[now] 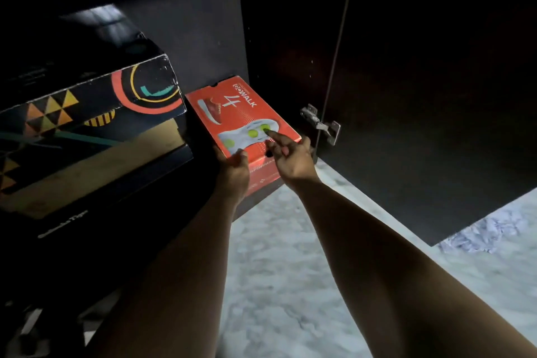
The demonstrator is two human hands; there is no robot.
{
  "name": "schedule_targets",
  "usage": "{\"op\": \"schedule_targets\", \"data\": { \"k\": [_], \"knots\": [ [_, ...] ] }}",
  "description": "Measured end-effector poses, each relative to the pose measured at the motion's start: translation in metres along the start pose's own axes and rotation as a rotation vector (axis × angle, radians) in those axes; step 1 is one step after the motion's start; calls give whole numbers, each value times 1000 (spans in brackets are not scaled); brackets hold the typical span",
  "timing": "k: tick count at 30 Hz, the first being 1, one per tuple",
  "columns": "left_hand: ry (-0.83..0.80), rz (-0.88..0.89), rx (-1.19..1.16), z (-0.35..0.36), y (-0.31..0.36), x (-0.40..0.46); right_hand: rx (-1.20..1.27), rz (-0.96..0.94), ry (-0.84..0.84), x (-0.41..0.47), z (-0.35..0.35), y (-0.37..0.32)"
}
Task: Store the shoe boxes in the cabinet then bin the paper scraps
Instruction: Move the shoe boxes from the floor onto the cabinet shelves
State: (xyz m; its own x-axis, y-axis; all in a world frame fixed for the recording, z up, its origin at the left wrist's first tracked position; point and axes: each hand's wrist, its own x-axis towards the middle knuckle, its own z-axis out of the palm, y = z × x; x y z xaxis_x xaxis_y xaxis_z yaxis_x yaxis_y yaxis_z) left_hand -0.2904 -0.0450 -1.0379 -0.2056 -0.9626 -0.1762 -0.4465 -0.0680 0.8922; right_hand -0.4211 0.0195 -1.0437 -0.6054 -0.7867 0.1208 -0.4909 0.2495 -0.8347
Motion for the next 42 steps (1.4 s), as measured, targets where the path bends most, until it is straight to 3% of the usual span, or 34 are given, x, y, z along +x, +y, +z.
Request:
{"op": "schedule_targets", "data": {
  "k": [2,8,12,15,17,20,23,27,32,38,42],
  "knots": [
    [88,79,15,3,-1,4,20,-9,14,6,6,4],
    [52,105,-17,7,4,0,34,-25,36,9,11,13],
    [62,74,-9,10,6,3,20,62,8,12,10,8],
    [-22,-18,1,11,16,2,-38,236,-152,26,-8,-13],
    [-63,-100,73,8,17,0,-74,219,-173,16,-22,-23],
    [96,-133,227,5,11,-19,-29,108,-26,-39,-35,-8],
    [186,-147,283,5,-6,-65,-165,222,-51,-115,-61,43],
    [-70,-17,531,28,-27,-144,-360,481,-139,-204,-139,113],
    [-506,265,762,110,2,-249,-525,670,-92,-295,-259,146],
    [-949,453,816,224,43,-404,-569,869,187,-406,-389,161],
    [-1156,510,750,279,60,-515,-538,1024,508,-484,-472,168]
  ]
}}
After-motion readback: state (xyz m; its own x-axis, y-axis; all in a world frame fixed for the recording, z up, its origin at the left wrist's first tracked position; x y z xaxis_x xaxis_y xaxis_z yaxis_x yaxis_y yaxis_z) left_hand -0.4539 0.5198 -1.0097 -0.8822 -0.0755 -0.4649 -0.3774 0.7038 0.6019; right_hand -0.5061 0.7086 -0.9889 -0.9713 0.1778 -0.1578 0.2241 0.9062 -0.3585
